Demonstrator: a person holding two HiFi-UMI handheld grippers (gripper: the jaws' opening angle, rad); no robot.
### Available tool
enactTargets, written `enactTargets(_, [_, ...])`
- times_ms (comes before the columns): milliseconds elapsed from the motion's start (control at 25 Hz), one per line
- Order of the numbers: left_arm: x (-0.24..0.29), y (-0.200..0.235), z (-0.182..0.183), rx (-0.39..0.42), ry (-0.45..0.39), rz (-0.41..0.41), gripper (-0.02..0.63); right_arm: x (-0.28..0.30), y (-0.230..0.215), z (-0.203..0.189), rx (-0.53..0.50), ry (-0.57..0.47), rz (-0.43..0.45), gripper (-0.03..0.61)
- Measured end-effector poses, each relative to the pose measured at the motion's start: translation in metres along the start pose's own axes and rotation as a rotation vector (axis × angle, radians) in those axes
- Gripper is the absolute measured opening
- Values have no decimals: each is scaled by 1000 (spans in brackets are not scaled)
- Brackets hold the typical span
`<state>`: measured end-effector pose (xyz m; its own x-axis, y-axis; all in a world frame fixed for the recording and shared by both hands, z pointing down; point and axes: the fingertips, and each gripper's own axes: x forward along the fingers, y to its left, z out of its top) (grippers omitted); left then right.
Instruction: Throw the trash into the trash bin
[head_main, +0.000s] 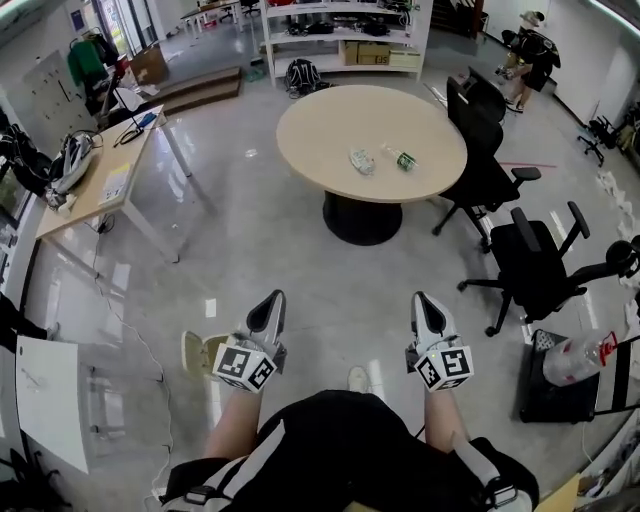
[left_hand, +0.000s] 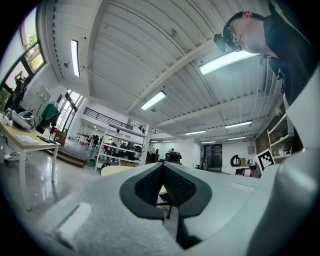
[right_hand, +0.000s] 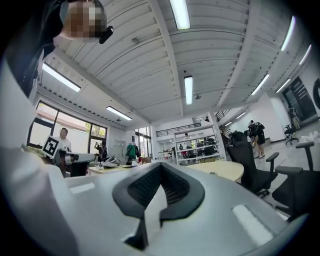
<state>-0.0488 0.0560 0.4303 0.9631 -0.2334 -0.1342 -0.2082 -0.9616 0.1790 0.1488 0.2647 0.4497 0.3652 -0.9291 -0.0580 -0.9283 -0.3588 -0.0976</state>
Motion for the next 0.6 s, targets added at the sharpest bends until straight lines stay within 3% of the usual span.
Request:
enactTargets(200, [62, -13, 1, -6, -25, 28, 2, 37, -50, 11, -24, -3, 54, 2])
enactTargets(360, [105, -44, -4, -33, -44, -54, 2, 48, -91, 12, -64, 27, 55, 2])
enactTargets(600, [151, -47, -13, -45, -13, -47, 2, 60, -133, 8, 7, 28, 19, 3])
